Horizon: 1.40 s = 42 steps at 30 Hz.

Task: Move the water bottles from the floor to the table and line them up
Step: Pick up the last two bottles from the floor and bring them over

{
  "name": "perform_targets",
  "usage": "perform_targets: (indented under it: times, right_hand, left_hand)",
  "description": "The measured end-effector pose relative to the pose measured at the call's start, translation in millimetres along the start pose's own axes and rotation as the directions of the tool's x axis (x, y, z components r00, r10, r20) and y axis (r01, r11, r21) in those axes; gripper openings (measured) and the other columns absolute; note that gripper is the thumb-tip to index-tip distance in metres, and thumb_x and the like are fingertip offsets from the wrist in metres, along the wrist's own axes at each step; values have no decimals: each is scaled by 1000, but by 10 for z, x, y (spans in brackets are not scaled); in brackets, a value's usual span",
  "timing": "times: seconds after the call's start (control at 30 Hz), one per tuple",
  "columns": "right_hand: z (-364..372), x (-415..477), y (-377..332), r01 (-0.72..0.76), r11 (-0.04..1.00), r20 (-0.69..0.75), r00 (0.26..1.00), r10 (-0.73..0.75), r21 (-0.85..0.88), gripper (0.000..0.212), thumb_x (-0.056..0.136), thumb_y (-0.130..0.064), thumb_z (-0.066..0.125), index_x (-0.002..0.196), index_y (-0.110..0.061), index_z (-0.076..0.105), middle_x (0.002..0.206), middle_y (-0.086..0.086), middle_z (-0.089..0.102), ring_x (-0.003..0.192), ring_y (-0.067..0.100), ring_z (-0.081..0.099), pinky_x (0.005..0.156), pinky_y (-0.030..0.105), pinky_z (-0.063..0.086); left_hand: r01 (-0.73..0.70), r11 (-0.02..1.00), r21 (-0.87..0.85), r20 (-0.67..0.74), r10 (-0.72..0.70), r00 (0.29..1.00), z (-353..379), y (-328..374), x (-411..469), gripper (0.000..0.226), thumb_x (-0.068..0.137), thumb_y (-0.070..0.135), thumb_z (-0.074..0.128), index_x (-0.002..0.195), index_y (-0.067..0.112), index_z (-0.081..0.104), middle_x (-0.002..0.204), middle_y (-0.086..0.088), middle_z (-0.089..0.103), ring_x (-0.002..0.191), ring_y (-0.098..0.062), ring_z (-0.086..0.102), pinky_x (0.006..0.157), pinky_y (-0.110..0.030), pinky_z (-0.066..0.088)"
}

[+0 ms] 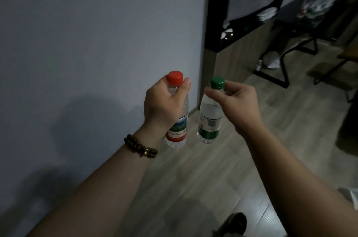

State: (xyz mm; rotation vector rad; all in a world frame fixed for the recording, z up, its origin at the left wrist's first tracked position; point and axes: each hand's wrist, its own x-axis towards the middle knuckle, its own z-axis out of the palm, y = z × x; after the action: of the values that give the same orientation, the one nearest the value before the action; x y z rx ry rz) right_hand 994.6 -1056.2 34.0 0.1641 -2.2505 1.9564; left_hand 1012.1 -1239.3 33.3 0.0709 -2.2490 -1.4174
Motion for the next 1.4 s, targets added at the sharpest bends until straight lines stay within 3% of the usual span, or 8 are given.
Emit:
perform_targets:
  times: [0.1,0.23,0.47,0.67,0.93,1.13,1.27,1.4]
  right_hand:
    - [-550,301,115,27,999,-23,999,-28,-27,12,78,-38,83,88,-42,77,90,-21,77,84,-2,74,65,14,55]
    - [-1309,721,226,32,998,-58,998,-36,-59,20,76,-38,83,78,-57,75,86,-24,76,82,-5,72,60,10,53]
    - [-2410,1505,476,-36,992,-158,987,17,-118,15,74,-41,81,87,-47,77,88,-29,75,88,-9,70,75,25,56]
    - [-3191,2229,807,-92,988,-288,956,53,-121,13,75,-39,82,87,-43,78,86,-20,77,86,-1,73,83,38,62]
    - [-4229,3565,1387,-157,978,-394,915,92,-137,21,63,-62,78,83,-63,71,90,-32,73,86,-12,69,69,20,52]
    - [-5074,4619,1636,-180,980,-484,867,117,-87,23,69,-51,82,92,-52,76,96,-25,76,91,-5,72,75,20,53]
    - [-5672,5291,1860,-178,983,-551,826,120,-53,22,78,-36,85,100,-39,79,99,-19,78,97,1,73,88,33,57]
    - [-6327,5889,2199,-190,981,-577,805,136,-34,26,78,-35,86,104,-31,81,99,-17,78,98,5,73,93,40,58]
  left_hand:
    - [-40,999,-26,55,42,998,631,173,187,41,91,59,61,80,19,64,72,0,68,70,-15,68,68,-48,60]
    - [-42,999,-25,77,44,996,1486,451,464,45,89,61,60,79,17,65,75,2,71,75,-15,70,73,-47,60]
    - [11,997,-70,102,-4,995,2854,839,913,49,84,66,62,79,18,68,75,4,73,73,-9,70,74,-44,61]
    - [-1,997,-83,207,18,978,3935,953,1408,49,80,68,62,80,19,71,76,9,73,71,-1,68,68,-27,57]
    - [10,980,-201,331,59,942,5610,924,2457,45,81,62,66,80,17,70,73,6,72,66,-4,69,60,-13,51]
    - [-12,981,-196,381,87,921,6915,1119,3372,33,80,66,66,82,33,65,70,11,70,66,-5,68,64,-32,57]
    - [-56,977,-208,414,140,899,7770,1274,3873,32,82,65,66,84,33,67,74,15,71,71,-1,68,66,-25,52]
    - [-42,977,-211,449,135,883,8665,1364,4237,32,81,65,67,85,34,70,76,16,72,73,0,68,66,-22,50]
